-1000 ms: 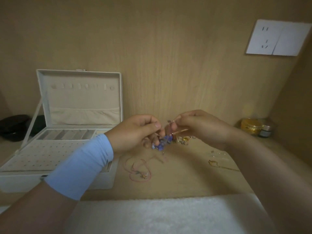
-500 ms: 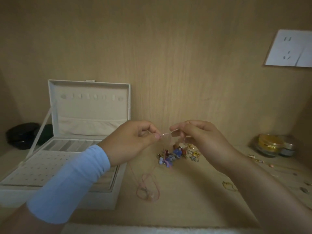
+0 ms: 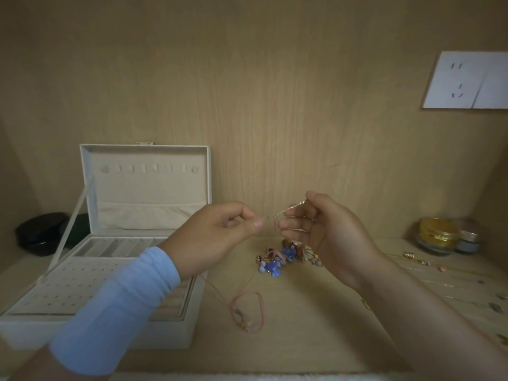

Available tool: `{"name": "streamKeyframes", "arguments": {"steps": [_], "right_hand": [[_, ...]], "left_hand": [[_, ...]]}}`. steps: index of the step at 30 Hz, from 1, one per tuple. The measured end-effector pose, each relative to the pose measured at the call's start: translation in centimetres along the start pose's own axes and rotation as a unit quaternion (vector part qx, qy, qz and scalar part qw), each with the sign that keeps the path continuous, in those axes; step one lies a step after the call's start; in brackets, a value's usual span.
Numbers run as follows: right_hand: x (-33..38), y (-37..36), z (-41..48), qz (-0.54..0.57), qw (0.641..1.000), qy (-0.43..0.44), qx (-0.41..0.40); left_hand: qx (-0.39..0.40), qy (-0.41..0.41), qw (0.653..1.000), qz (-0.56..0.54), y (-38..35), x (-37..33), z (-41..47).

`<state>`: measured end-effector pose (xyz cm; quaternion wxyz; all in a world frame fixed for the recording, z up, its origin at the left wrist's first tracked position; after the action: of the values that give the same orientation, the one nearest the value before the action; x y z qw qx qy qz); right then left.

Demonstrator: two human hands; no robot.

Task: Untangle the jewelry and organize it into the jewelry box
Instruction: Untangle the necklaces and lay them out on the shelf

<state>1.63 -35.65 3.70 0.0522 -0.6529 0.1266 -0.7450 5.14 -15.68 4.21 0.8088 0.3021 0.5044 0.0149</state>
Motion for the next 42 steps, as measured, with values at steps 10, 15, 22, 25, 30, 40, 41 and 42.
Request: {"name": "streamKeyframes", "arguments": {"steps": [10,15,22,25,30,40,41,42], "right_hand": [[-0.4,-0.8,-0.8,0.01,0.995,0.038,0.094],[-0.4,-0.9,-0.8,0.035,0.995,0.046,0.087],[-0.4,-1.4,-0.9,0.032,0.993,0.063,0.093],[-0.3,-1.6,-1.0,0.03,0.994,0.057,0.089],[-0.1,-1.4,-1.3,0.015,0.993,0.022,0.116],[-0.2,-0.7,-1.2,-0.011,0.992,-0.054,0.109],[-0.3,-0.8,-1.1,-0.022,0.992,-0.054,0.112],[-0.3,-0.8,-1.1,-0.031,0.991,-0.054,0.118]], "left_hand": [[-0.028,0.036,0.997,-0.067,-0.7,-1.2,-0.3],[-0.048,0.01,0.996,-0.078,-1.2,-1.2,-0.4],[-0.106,-0.013,0.99,-0.095,-1.5,-1.3,-0.5],[-0.114,-0.022,0.988,-0.104,-1.7,-1.7,-0.6],[-0.119,-0.04,0.989,-0.072,-1.6,-1.7,-0.6],[-0.13,-0.099,0.986,0.023,-1.2,-1.9,-1.0],[-0.135,-0.094,0.986,0.033,-1.3,-1.9,-1.0],[-0.134,-0.085,0.986,0.044,-1.3,-1.8,-0.9]]}}
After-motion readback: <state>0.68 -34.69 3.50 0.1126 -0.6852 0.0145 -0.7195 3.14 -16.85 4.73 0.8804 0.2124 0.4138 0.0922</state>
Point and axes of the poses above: each hand's wrist, its own z-axis towards the middle knuckle, its own y-axis out of the back of the hand, x = y × z, the point moved 1 cm from there along z, towards the middle knuckle, and after that the axes turned 3 degrees about -z, right-handed, at the moved point
